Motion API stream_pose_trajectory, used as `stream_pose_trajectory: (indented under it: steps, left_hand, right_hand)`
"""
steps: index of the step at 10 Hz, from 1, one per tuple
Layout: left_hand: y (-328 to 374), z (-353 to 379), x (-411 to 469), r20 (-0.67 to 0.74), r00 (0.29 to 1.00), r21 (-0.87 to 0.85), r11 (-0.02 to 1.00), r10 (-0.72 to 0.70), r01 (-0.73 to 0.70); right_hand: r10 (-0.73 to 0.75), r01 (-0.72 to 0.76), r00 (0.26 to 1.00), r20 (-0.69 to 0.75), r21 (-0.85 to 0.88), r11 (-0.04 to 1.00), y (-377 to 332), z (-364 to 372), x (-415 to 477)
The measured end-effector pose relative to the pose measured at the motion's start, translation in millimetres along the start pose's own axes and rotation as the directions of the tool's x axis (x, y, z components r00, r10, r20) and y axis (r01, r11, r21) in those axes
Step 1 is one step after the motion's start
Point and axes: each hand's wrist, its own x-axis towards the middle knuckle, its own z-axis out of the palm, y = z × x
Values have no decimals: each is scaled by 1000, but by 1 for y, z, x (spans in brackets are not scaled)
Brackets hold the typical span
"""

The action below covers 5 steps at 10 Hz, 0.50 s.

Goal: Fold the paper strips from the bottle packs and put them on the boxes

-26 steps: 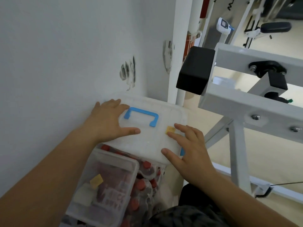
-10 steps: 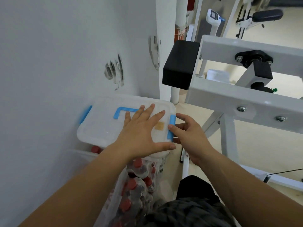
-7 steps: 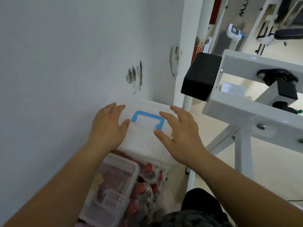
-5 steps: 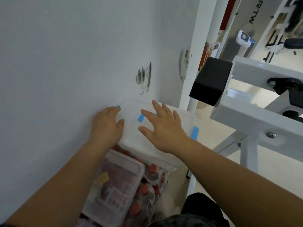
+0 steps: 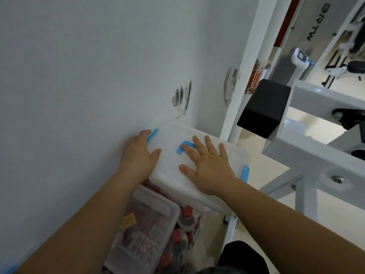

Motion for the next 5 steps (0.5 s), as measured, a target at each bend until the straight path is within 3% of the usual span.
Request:
stream_pose_trajectory:
  steps: [4,5]
  left_hand:
    - [-6,7,1,-81,968,175,960,236,-220]
    - [3,-3,0,-141,968,147,971,207,-187]
  right_hand:
    - [-5,6,1000,-10,51,999,-4,-6,-1]
    - [82,-19,987,-138,403,915,0,-28,-8]
